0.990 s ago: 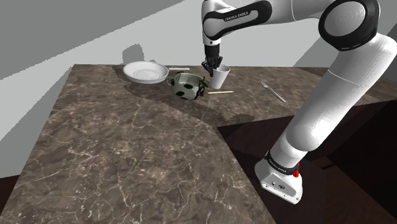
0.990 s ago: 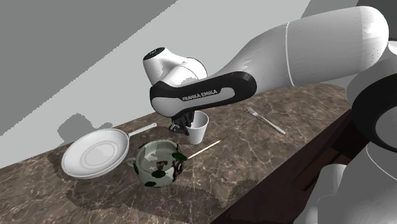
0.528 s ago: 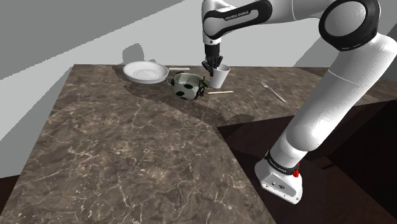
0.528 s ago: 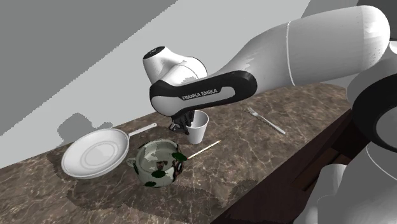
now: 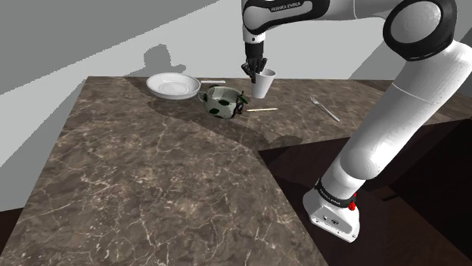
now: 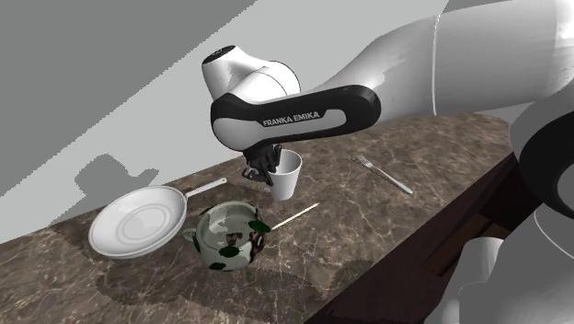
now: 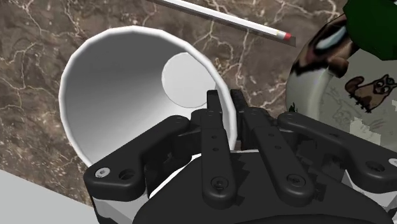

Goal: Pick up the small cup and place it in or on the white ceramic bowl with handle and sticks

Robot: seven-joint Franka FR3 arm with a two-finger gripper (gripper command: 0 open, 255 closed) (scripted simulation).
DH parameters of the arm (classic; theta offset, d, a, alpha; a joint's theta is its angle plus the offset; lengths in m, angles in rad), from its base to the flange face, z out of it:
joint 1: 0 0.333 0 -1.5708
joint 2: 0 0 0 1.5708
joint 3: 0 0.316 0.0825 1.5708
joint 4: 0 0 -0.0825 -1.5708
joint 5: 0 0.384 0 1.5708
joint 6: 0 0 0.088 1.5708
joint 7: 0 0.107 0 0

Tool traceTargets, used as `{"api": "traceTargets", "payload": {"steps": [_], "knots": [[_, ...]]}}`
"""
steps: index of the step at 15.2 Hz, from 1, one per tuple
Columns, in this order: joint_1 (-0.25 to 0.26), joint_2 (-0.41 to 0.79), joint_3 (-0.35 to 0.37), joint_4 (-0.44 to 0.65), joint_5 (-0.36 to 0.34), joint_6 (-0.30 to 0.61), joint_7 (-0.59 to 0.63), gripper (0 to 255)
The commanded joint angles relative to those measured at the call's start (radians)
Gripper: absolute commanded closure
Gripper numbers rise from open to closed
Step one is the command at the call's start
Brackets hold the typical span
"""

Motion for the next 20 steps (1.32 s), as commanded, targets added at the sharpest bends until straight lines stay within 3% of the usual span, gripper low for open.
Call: {"api": "traceTargets", "payload": {"steps": [1,20], "knots": [[0.0,-0.001,0.0,0.028,0.001,-0.029,-0.007,255],[0.003,0.012,0.004,0.298,0.004,-0.282,-0.051,255]]}}
